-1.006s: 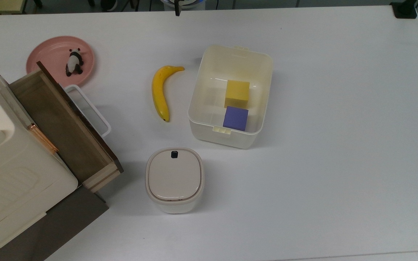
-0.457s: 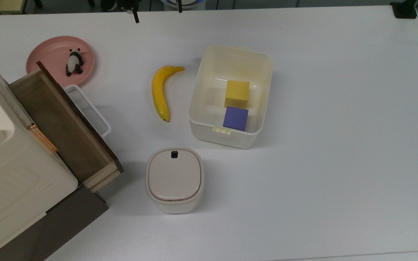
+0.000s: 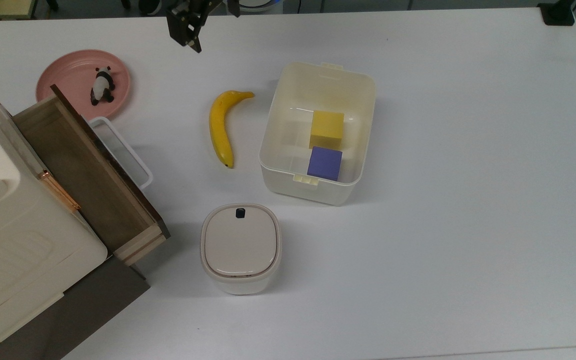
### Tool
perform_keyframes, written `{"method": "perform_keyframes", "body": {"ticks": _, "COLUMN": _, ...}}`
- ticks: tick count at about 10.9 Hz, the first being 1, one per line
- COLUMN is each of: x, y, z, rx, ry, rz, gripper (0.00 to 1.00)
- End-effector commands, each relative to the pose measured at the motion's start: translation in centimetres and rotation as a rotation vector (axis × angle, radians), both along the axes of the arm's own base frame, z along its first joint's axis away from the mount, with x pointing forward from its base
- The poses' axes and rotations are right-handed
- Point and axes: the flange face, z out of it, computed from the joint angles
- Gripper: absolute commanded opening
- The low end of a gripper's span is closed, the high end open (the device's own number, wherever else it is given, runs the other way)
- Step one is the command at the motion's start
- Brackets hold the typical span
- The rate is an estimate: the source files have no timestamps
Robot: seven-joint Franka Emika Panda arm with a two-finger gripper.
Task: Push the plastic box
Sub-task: 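Lower the gripper beside the plastic box's rim near the banana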
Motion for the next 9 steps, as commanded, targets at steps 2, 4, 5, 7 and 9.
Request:
{"method": "perform_keyframes", "body": {"ticks": 2, "x": 0.3, "y": -0.2, "z": -2.5, "rx": -0.033, "ry": 0.037, "rz": 0.26, "gripper": 1.0}}
{"method": "perform_keyframes", "body": {"ticks": 4, "x": 1.1, "y": 0.4, "z": -3.5, "rx": -0.033, "ry": 0.03, "rz": 0.277, "gripper": 1.0}}
{"method": "perform_keyframes", "body": {"ticks": 5, "x": 1.7, "y": 1.0, "z": -4.9, "rx": -0.043, "ry": 0.031, "rz": 0.296, "gripper": 1.0}}
{"method": "perform_keyframes", "body": {"ticks": 7, "x": 2.1, "y": 3.0, "z": -7.7, "rx": -0.078, "ry": 0.003, "rz": 0.35, "gripper": 1.0}}
{"method": "perform_keyframes", "body": {"ticks": 9, "x": 2.2, "y": 3.3, "z": -9.4, "rx": -0.1, "ry": -0.002, "rz": 0.375, "gripper": 1.0}}
